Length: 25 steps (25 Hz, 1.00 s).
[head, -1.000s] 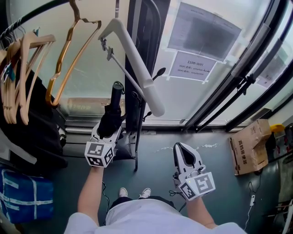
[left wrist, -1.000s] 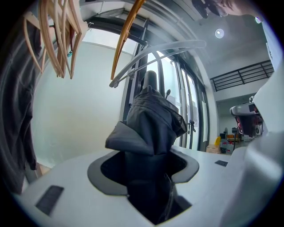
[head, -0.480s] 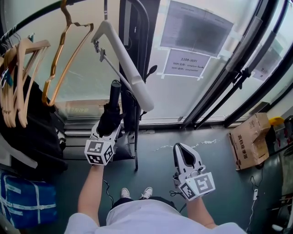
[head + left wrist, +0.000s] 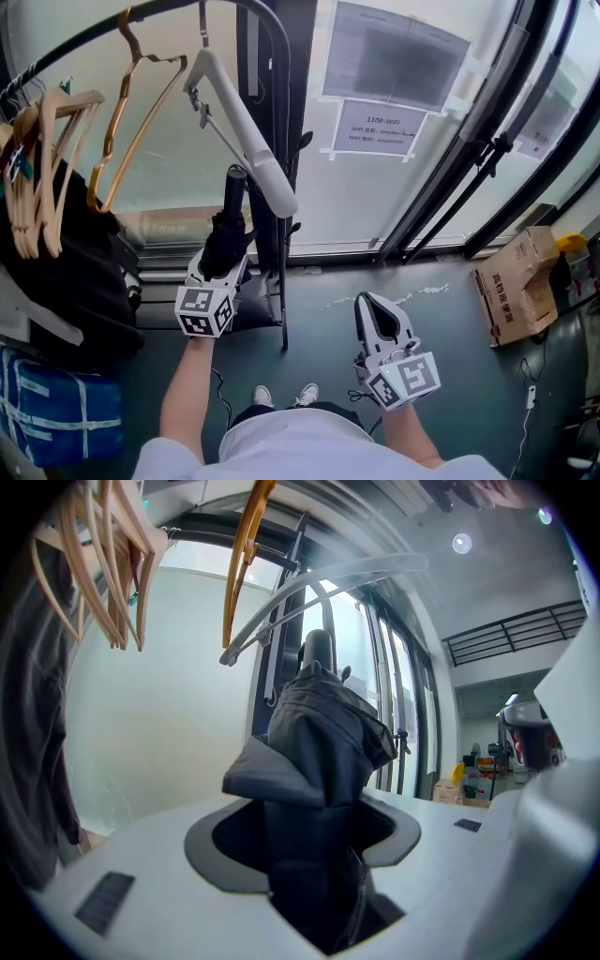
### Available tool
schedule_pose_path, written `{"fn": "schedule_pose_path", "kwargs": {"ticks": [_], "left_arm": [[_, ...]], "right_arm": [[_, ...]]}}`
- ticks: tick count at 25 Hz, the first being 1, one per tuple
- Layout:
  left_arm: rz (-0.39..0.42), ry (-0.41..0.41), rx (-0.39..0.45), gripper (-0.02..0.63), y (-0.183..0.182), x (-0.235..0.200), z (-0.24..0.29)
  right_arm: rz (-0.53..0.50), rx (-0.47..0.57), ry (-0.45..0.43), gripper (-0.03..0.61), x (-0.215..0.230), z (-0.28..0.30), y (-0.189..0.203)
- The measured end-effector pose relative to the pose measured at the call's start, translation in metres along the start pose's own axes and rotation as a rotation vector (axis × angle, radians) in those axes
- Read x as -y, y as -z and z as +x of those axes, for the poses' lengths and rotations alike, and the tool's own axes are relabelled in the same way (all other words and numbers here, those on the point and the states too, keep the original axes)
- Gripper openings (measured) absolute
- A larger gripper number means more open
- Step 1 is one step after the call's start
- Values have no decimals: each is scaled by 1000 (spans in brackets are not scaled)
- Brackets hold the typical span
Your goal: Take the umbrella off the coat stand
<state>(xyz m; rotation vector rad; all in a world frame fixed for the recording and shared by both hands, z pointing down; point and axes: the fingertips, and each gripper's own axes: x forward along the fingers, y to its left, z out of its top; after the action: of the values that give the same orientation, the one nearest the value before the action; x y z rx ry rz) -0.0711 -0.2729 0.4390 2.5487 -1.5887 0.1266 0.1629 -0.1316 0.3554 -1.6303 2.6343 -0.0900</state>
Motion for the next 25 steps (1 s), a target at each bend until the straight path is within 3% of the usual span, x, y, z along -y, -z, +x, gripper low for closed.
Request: {"fn": "schedule_pose_path", "kwargs": {"ticks": [12, 25], "left_arm": [[23, -24, 17, 250, -14, 13, -25], [-9, -63, 71, 250, -28, 24, -68]], "right_arm": [[3, 35, -67, 18, -14, -6, -5], [-21, 52, -126, 17, -20, -2, -8]]}}
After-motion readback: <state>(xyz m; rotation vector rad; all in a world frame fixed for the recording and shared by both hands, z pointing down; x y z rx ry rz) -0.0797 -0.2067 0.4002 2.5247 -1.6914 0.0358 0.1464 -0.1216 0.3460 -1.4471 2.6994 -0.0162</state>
